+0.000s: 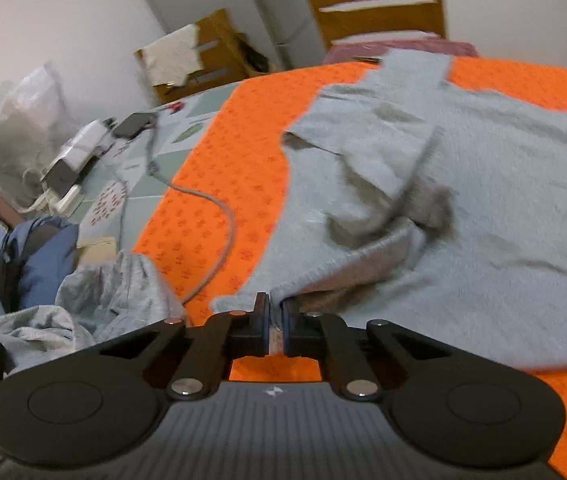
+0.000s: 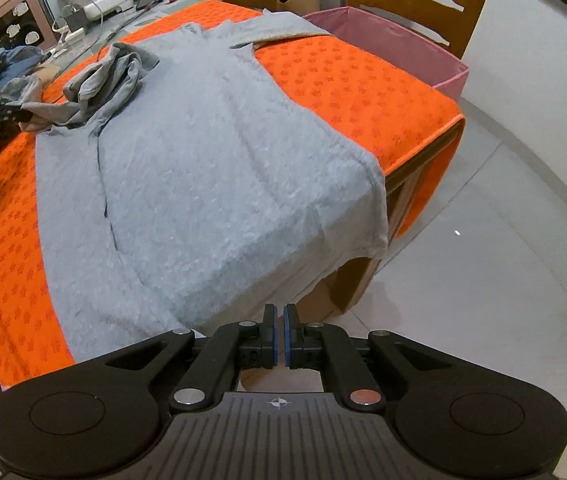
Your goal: Fold clothes
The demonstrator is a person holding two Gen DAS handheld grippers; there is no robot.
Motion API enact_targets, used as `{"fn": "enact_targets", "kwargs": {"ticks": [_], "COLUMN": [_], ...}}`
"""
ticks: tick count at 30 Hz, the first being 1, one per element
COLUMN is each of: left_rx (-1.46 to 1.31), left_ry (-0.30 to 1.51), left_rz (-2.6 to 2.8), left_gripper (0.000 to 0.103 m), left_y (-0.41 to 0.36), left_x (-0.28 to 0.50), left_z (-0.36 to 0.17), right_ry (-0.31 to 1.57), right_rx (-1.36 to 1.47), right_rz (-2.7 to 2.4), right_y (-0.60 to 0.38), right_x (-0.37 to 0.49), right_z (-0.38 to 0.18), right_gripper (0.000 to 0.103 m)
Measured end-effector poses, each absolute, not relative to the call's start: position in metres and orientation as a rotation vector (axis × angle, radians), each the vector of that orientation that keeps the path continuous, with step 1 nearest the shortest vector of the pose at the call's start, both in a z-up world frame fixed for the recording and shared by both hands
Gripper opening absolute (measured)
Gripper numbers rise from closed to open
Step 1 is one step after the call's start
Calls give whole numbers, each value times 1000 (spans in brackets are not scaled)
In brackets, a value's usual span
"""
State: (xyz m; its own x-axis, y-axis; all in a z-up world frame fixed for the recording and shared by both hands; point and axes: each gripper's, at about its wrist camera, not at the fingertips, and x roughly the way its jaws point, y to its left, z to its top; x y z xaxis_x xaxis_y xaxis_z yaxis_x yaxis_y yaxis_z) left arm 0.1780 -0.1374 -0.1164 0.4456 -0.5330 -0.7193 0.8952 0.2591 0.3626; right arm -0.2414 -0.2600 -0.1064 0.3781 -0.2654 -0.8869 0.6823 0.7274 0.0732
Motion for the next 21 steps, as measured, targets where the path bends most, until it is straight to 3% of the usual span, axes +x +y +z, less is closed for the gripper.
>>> {"fn": "enact_targets", "kwargs": {"ticks": [9,12,13,16,18,21], "left_rx": [755,725,705,630,567,485], "left_ry": [594,596,609,621,619,633], "left_rz": [-946,-913,-899,-850,-819,-769], "left_gripper": [9,16,25,36,37,37], "left_y": [-170,-176,-177,-170,-159,-142], "left_x": [214,217,219,222,220,212], "left_z": [-147,-146,-145,-131,-115,-90], "right_ry": [1005,979,969,932,907,872], "right_rx": [382,348,336,292,261,224], "right_rz": [-629,-598,-585,-528,-483,-415], "right_y": [-265,-273,-275,-288,-298,-314], "right_x": [-210,-194,-189,-169,-152,-127], "right_z": [-85,-72,-67,-49,-35,-18], "right_gripper": [7,7,7,9,10,22]}}
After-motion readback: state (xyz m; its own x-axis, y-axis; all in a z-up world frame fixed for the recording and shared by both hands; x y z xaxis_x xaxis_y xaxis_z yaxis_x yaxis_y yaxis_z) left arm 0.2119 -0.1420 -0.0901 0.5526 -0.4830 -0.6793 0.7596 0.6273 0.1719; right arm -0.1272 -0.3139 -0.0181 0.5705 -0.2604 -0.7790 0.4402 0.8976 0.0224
